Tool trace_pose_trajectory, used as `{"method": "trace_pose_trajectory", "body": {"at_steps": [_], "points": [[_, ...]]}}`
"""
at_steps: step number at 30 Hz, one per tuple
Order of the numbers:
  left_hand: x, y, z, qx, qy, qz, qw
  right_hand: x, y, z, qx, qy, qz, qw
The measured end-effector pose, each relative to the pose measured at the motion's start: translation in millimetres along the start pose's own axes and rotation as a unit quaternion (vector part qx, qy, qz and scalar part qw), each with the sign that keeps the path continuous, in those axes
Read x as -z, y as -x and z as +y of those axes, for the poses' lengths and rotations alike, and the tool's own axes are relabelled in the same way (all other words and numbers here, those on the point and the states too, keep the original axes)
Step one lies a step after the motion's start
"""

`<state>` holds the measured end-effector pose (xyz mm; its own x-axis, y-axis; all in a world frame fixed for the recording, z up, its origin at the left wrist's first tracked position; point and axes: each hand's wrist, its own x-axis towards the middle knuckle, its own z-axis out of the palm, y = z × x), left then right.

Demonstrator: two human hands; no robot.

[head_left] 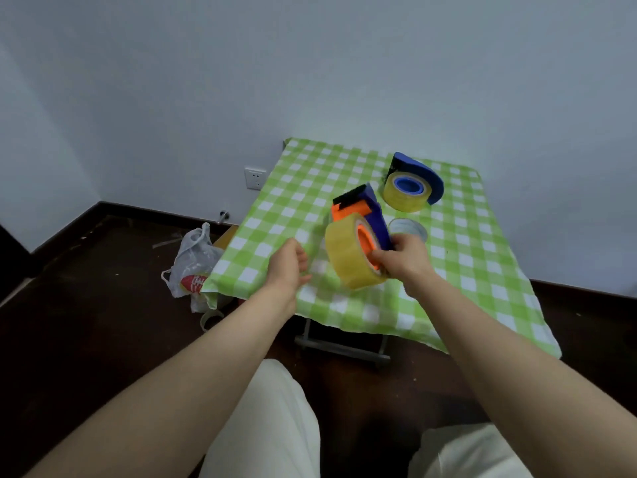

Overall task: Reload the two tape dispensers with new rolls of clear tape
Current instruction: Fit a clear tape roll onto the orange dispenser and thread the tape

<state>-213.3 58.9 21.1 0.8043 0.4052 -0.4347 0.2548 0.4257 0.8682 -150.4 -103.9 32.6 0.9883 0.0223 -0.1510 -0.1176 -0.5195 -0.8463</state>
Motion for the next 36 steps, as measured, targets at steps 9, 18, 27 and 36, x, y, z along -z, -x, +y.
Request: {"method": "trace_pose_trajectory", "body": {"at_steps": [9, 18, 27, 36], "points": [[-30.9, 24.4, -20.4, 0.126, -0.009, -0.246, 0.961, 16.3, 48.9, 19.0, -0.043, -0.198, -0.088, 0.975], [-42.7, 35.8, -28.5, 0.029, -0.086, -0.127, 0.988, 26.4, 63.2, 25.0, 0.013, -0.150, -0.042, 0.988], [-48.1, 39.5, -21.9, -0.007, -0.093, -0.121, 0.988, 52.3, 78.8, 12.9, 0.049, -0.299, -0.163, 0.939], [-52.5, 39.2, -20.0, -0.035, -0.089, -0.122, 0.988, 46.9, 82.0, 3.9, 0.045, -0.345, -0.104, 0.932]]}}
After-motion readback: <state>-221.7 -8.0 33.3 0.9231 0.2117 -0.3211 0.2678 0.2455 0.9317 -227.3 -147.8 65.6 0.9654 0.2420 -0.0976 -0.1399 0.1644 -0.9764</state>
